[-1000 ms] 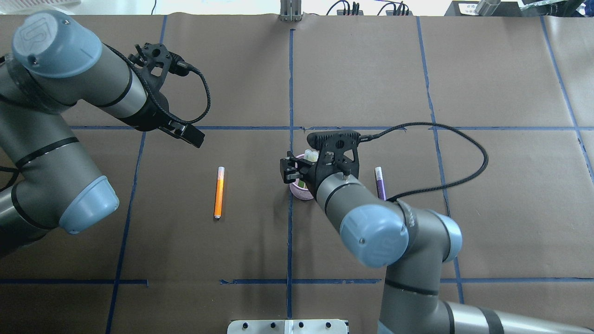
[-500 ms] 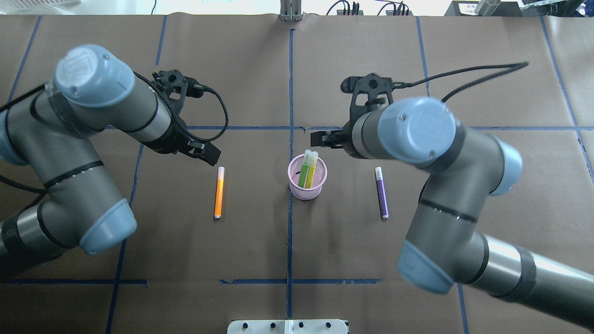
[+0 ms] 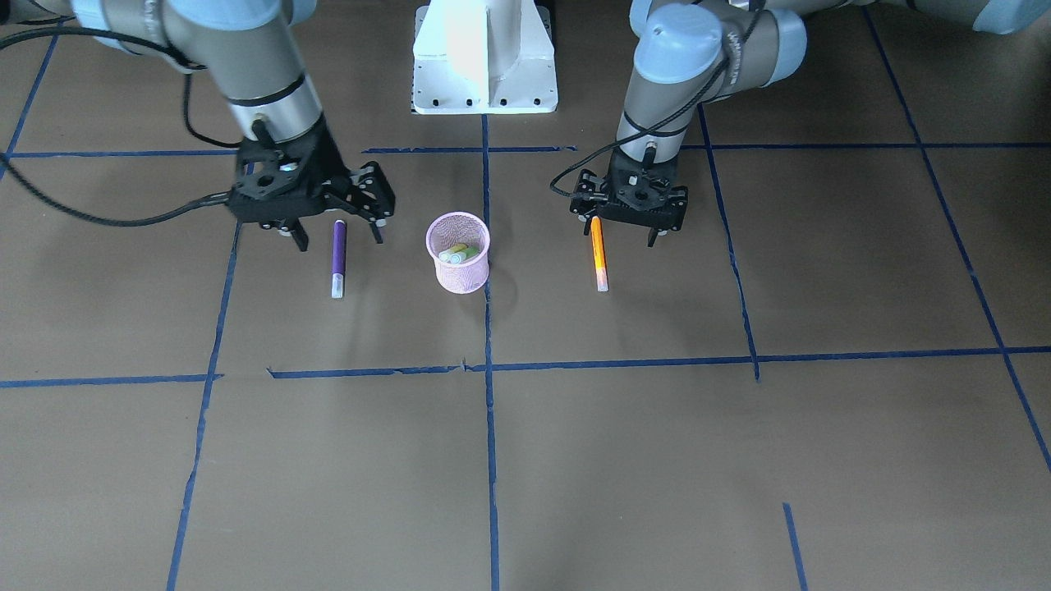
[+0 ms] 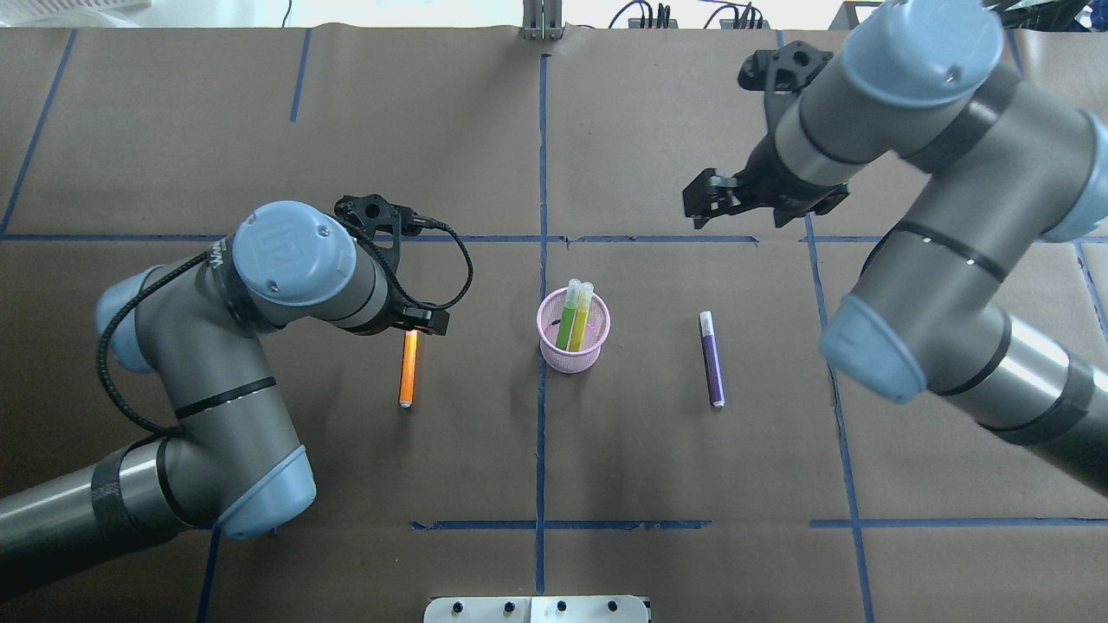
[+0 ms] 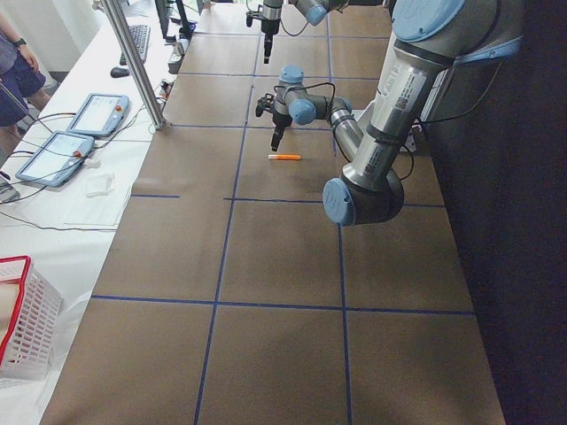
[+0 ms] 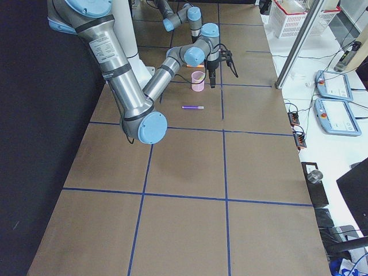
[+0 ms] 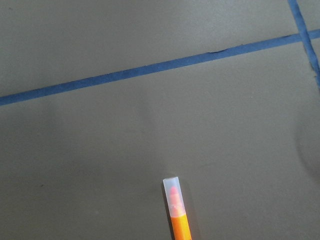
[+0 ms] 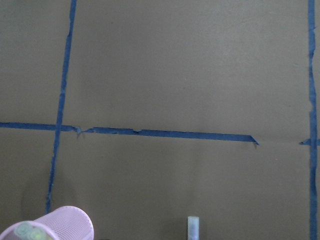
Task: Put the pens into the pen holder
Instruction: 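Lower the left gripper onto the orange highlighter and grasp it while the right gripper withdraws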
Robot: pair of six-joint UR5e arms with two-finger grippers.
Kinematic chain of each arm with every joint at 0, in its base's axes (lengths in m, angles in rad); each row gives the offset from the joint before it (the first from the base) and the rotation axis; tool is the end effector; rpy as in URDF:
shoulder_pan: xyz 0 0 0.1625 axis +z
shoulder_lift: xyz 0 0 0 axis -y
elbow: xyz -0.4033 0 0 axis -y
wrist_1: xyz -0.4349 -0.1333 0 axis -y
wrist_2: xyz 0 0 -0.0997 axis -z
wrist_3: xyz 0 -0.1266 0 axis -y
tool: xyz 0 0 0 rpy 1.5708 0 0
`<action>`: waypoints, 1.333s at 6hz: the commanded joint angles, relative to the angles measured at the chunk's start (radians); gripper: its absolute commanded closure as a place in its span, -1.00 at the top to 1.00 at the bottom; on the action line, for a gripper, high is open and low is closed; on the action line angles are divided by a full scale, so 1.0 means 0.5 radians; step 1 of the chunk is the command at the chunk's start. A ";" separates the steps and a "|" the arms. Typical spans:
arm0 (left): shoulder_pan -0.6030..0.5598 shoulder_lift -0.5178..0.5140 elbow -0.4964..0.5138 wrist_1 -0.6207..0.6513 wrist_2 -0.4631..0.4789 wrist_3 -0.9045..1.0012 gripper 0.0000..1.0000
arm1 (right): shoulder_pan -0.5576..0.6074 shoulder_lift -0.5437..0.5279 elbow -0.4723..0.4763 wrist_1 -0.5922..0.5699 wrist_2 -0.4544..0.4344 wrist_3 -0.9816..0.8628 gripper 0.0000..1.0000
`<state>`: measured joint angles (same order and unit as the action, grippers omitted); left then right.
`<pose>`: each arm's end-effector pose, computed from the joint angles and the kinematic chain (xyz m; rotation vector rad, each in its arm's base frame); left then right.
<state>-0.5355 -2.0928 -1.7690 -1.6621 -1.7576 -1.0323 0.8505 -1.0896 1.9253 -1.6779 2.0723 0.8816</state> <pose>0.5347 -0.4449 0.2386 0.2623 0.7855 0.0786 -0.3589 -0.5188 0.2139 0.1522 -0.8441 -0.0313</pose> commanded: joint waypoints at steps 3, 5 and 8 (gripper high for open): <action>0.062 -0.042 0.249 -0.185 0.018 -0.135 0.46 | 0.174 -0.208 0.003 -0.007 0.194 -0.340 0.98; 0.065 -0.042 0.264 -0.182 0.018 -0.135 0.12 | 0.174 -0.214 0.006 -0.007 0.194 -0.340 0.98; 0.065 -0.036 0.268 -0.173 0.012 -0.126 -0.27 | 0.174 -0.217 0.006 -0.007 0.194 -0.337 0.98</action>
<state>-0.5033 -2.1121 -1.6363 -1.7503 -1.7513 -1.0968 0.9372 -1.1979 1.9282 -1.6813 2.1691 0.7132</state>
